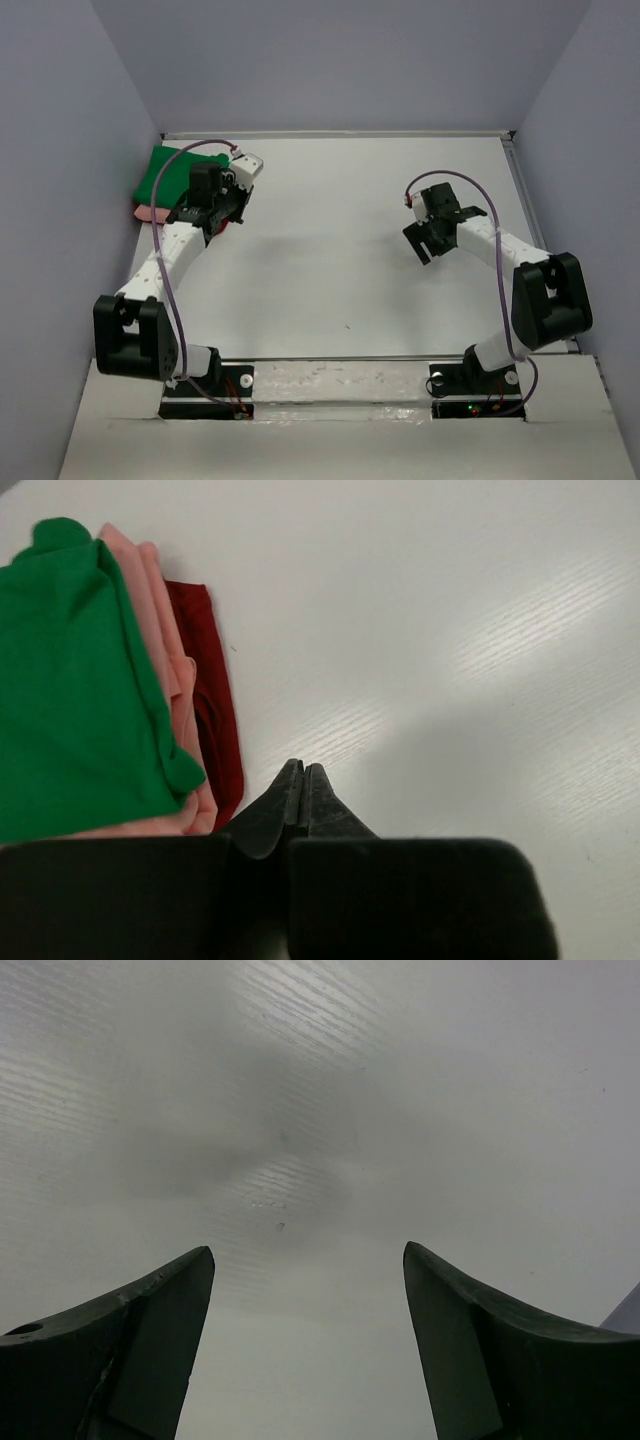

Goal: Fold and stack the t-shirts
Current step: Neatly place the folded tshirt to the corner

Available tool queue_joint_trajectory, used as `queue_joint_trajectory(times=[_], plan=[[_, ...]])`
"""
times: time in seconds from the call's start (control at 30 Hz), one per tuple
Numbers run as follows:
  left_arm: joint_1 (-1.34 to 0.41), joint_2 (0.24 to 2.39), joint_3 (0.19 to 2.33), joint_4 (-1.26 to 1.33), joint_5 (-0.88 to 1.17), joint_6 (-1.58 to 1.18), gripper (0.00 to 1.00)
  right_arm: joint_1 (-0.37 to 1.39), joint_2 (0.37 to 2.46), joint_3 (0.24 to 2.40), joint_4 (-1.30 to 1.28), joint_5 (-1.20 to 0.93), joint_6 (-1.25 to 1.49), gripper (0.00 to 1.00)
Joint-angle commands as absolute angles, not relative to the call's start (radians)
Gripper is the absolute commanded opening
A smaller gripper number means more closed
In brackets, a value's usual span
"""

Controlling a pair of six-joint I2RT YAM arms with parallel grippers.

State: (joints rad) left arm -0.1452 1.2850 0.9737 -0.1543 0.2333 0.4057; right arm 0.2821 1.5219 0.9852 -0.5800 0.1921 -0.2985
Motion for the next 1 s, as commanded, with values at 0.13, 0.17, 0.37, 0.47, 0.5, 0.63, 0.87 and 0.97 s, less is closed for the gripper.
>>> queue_joint_trajectory(times=[0.13,0.17,0.37,0.47,0.5,0.63,0.87,0.97], plan=[[-0.161,1.532,1.205,-0.235,0.313,0.431,0.00,0.284,1.562,0.979,-0.538,0.221,-0.290,0.80],[-0.161,1.592,1.253,-0.254,0.314,0.436,0.00,0.284,1.566,0.979,-0.537,0.225,-0.290,0.80],[-0.160,1.842,1.486,-0.397,0.266,0.460,0.00,0.284,1.620,0.982,-0.537,0.259,-0.293,0.80],[-0.160,1.905,1.529,-0.408,0.249,0.446,0.00,0.284,1.635,0.982,-0.537,0.273,-0.293,0.80],[-0.160,1.930,1.554,-0.423,0.252,0.442,0.00,0.284,1.637,0.980,-0.537,0.275,-0.293,0.80],[-0.158,1.985,1.621,-0.463,0.256,0.422,0.00,0.284,1.638,0.983,-0.537,0.272,-0.295,0.80],[-0.147,2.072,1.733,-0.525,0.232,0.410,0.00,0.284,1.657,0.985,-0.537,0.282,-0.295,0.80],[-0.143,2.106,1.782,-0.543,0.206,0.399,0.00,0.284,1.651,0.985,-0.538,0.276,-0.295,0.80]])
